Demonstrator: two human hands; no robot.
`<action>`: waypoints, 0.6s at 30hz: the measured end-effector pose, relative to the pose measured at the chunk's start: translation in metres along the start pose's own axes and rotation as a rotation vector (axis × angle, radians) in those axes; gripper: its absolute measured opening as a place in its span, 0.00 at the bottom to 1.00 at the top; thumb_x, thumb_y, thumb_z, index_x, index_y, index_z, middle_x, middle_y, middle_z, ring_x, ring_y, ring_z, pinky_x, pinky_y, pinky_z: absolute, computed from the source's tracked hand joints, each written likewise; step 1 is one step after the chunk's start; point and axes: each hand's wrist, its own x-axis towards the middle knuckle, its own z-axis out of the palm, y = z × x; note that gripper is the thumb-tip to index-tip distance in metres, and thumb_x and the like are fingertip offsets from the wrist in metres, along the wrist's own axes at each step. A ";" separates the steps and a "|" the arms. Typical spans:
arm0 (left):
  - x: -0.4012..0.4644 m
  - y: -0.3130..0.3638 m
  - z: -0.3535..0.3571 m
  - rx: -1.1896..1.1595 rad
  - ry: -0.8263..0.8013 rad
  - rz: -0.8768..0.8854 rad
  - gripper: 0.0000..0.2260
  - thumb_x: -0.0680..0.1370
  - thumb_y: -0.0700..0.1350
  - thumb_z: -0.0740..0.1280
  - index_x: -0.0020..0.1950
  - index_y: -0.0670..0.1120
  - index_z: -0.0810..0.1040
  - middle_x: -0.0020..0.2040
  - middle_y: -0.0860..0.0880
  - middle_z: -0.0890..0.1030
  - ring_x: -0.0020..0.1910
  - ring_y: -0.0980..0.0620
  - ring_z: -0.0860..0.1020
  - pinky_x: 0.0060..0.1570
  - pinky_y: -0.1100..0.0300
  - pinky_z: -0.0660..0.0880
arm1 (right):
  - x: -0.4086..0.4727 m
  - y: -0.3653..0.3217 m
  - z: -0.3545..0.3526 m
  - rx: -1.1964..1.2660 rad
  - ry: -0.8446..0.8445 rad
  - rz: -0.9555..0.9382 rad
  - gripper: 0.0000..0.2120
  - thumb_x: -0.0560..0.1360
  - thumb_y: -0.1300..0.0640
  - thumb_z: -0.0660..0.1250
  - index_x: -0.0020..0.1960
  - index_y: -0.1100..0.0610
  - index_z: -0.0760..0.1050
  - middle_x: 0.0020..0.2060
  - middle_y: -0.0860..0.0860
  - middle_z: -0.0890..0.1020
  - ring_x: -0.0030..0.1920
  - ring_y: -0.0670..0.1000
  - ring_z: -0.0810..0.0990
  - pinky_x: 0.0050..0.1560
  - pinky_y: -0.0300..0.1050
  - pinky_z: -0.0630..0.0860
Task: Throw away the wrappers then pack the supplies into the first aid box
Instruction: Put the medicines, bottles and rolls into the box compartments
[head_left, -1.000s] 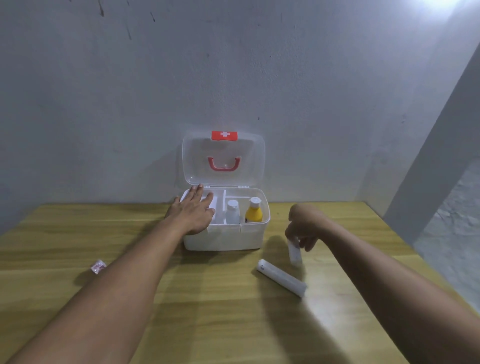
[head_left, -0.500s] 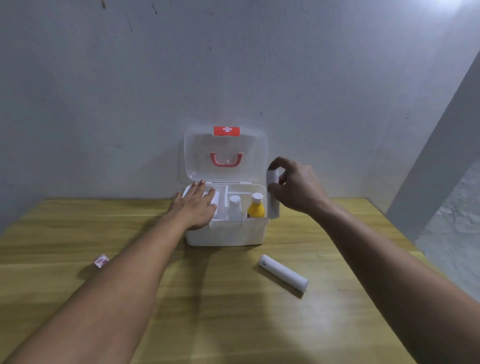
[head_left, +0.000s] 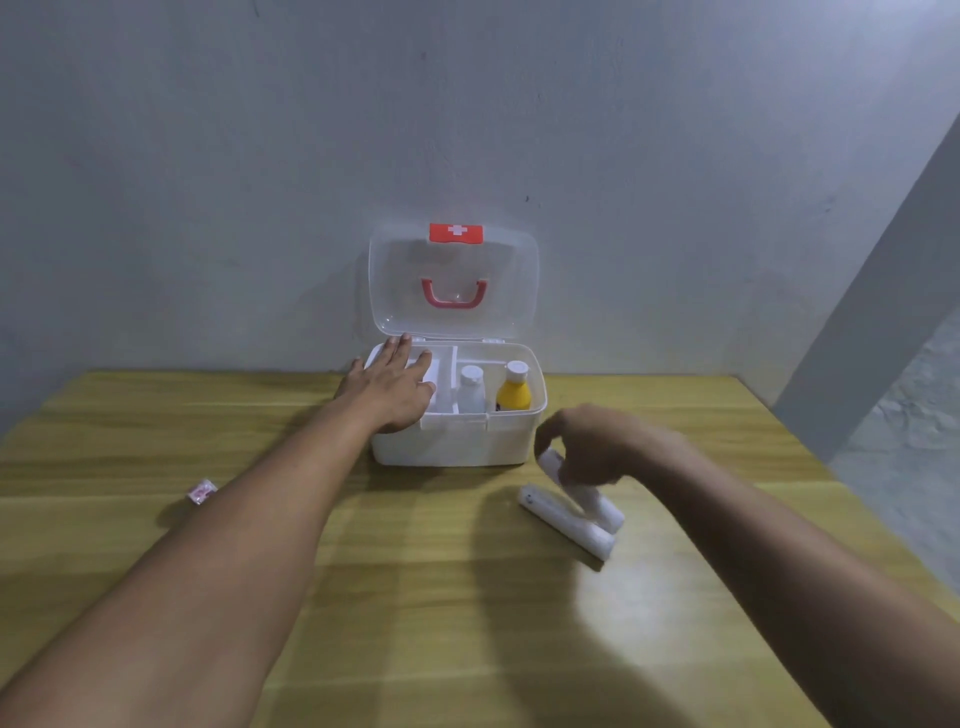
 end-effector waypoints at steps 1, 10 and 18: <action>0.000 0.000 0.000 -0.001 0.003 0.002 0.25 0.82 0.53 0.46 0.78 0.52 0.45 0.79 0.49 0.39 0.78 0.52 0.39 0.75 0.43 0.45 | 0.001 -0.001 0.007 -0.035 -0.035 -0.016 0.17 0.74 0.58 0.63 0.61 0.46 0.77 0.42 0.50 0.80 0.37 0.54 0.79 0.35 0.43 0.76; 0.000 -0.001 0.000 -0.001 0.008 0.003 0.25 0.82 0.53 0.46 0.78 0.53 0.45 0.79 0.49 0.39 0.78 0.51 0.40 0.75 0.43 0.45 | 0.000 -0.013 0.028 -0.125 -0.058 -0.116 0.21 0.73 0.47 0.68 0.66 0.47 0.73 0.56 0.52 0.80 0.52 0.55 0.76 0.43 0.45 0.68; 0.002 -0.001 0.002 0.006 0.010 0.005 0.25 0.82 0.53 0.45 0.78 0.53 0.45 0.79 0.49 0.39 0.78 0.51 0.40 0.75 0.43 0.45 | -0.007 -0.013 0.021 -0.079 0.082 -0.180 0.13 0.73 0.57 0.65 0.56 0.48 0.80 0.51 0.53 0.83 0.43 0.54 0.77 0.39 0.44 0.74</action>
